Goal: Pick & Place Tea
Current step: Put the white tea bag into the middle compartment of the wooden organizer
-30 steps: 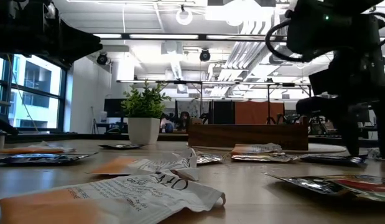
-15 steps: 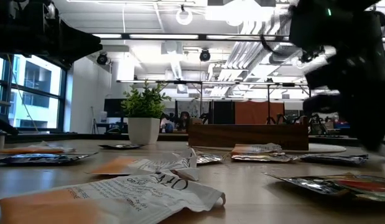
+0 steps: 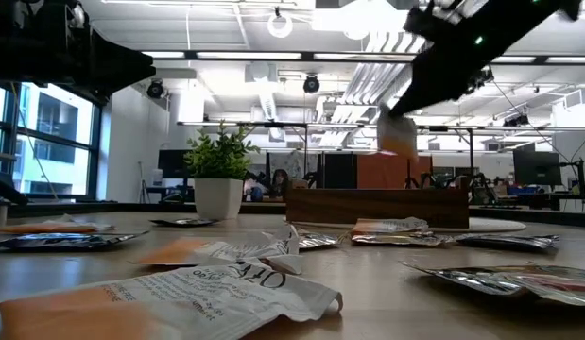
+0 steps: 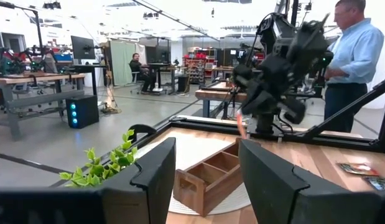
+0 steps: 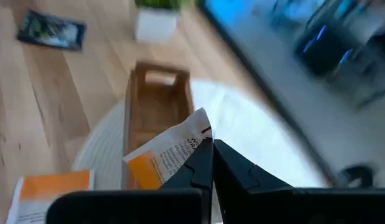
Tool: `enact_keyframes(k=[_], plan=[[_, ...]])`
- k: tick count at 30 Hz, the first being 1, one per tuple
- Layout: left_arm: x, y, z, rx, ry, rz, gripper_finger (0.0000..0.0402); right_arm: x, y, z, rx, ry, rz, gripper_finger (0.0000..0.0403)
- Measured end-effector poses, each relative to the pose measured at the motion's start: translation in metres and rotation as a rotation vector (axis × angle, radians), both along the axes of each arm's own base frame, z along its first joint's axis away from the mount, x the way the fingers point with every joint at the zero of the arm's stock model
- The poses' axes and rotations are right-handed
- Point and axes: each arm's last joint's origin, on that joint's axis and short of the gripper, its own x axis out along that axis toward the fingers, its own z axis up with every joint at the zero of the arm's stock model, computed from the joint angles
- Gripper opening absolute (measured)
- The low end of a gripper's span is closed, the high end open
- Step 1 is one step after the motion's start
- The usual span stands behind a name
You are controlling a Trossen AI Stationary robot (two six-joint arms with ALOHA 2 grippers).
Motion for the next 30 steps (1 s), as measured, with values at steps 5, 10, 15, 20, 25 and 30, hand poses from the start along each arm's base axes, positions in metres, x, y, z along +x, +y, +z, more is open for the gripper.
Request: enact_keyframes(k=[5,10,15,20,25,30], plan=[[0.0,0.0,0.0,-0.031,-0.01,-0.005,0.0175,0.004,-0.021,-0.021,0.135,0.073,-0.093,0.0003],[0.0,0.0,0.0,-0.031,-0.01,-0.005,0.0175,-0.002,-0.034,-0.031,0.135,0.175,-0.176,0.0002],[0.0,0.0,0.0,-0.032,-0.01,0.002,0.0175,-0.008,-0.04,-0.034,0.214,0.21,-0.219,0.0001],[0.0,0.001,0.0,-0.04,-0.011,0.046,0.0175,0.003,-0.043,-0.027,0.145,0.09,-0.21,0.0001],[-0.001,0.002,0.0,-0.041,-0.011,0.051,0.0175,0.014,-0.058,-0.02,0.183,-0.044,-0.204,0.0001],[-0.001,0.002,0.0,-0.041,-0.011,0.052,0.0175,0.018,-0.075,-0.039,0.22,0.024,-0.243,0.0001]])
